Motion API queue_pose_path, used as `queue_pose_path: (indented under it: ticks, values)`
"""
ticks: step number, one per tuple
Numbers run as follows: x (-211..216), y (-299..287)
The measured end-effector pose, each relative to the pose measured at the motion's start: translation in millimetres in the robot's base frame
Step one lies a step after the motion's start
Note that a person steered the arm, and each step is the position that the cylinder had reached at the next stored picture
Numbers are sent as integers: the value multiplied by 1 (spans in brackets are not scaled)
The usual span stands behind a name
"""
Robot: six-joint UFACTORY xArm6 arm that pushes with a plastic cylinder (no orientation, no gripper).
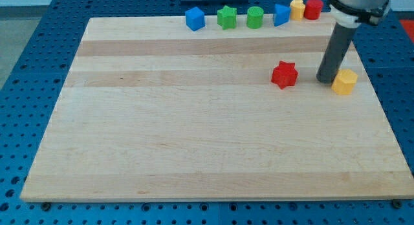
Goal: Move the red star diagonally to the bottom left of the blue cube
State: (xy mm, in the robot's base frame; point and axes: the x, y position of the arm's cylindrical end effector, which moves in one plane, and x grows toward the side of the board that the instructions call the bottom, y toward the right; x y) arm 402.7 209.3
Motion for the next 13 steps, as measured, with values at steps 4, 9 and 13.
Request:
queue_pose_path:
  ticks: [4,9,13]
  values:
    - [-2,-88]
    - [-9,-124]
    - [-31,-91]
